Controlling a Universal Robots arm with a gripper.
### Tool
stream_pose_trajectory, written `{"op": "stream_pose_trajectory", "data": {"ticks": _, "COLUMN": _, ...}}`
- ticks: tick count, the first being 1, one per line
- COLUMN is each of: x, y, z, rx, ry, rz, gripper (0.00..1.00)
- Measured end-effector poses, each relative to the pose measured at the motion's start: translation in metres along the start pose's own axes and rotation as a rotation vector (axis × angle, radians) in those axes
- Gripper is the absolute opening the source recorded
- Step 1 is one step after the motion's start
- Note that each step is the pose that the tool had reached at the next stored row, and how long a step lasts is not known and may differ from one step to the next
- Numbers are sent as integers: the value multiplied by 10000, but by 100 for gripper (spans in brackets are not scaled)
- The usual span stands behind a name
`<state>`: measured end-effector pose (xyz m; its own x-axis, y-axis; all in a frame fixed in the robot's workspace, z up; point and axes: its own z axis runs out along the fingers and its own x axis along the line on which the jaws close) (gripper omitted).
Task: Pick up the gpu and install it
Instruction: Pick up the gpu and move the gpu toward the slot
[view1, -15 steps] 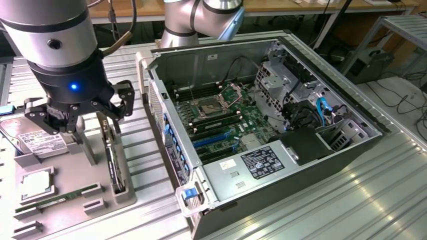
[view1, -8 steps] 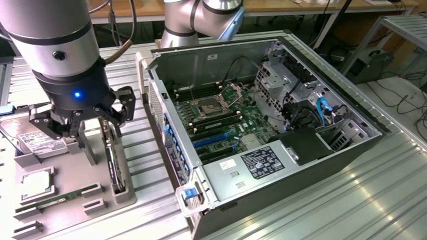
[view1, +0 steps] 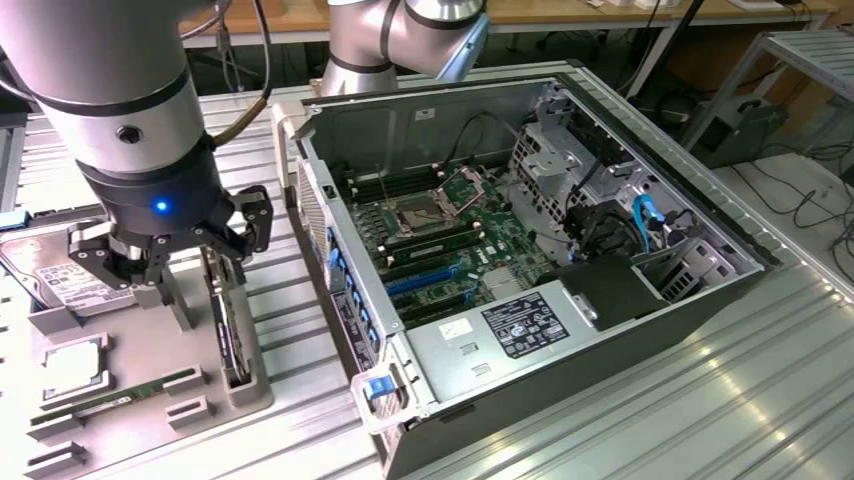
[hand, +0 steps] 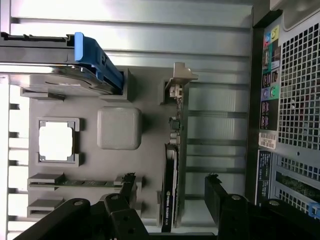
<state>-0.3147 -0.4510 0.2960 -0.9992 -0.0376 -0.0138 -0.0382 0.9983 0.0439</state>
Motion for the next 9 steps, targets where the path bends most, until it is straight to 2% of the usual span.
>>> {"op": "stream_pose_trajectory", "data": {"ticks": 9, "x": 3, "y": -7, "z": 168, "rx": 0, "ry": 9, "rz": 1, "gripper": 66}}
